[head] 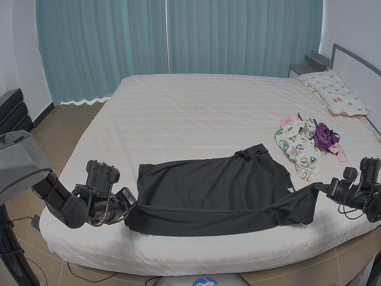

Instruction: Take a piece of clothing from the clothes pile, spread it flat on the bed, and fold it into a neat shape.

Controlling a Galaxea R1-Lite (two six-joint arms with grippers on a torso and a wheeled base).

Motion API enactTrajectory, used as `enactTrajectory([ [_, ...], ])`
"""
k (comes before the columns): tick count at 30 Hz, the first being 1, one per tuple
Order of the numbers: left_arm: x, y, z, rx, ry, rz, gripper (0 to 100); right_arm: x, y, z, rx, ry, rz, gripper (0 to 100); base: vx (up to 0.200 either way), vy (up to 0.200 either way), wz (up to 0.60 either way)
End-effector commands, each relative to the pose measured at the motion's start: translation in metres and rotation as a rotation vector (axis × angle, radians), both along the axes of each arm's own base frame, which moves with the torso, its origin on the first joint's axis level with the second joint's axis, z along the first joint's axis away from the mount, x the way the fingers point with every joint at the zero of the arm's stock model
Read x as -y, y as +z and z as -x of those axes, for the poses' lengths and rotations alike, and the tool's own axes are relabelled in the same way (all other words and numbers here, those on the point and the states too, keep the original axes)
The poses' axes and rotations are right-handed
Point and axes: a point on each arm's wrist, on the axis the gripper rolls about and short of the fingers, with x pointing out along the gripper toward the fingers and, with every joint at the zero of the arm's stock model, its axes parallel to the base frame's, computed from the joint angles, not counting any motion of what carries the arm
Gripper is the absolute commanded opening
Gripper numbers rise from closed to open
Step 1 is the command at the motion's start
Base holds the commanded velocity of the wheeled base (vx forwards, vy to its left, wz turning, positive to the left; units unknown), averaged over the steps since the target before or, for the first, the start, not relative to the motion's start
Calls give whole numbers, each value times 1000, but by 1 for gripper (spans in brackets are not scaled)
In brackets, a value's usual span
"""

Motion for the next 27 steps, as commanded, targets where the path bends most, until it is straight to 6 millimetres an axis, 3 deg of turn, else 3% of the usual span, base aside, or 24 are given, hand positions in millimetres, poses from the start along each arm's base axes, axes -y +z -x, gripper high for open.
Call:
enactTrajectory([
  [1,2,-13,-9,-27,3,-10,0,-3,-11,-13,-37,15,-4,0,0,0,0],
  [16,2,-36,-48,-129,41,-44,0,-13,-41,-51,-92,62,-10,0,0,0,0],
  [27,6,-51,-62,-152,41,-52,0,-14,-51,-78,-78,39,18,0,0,0,0],
])
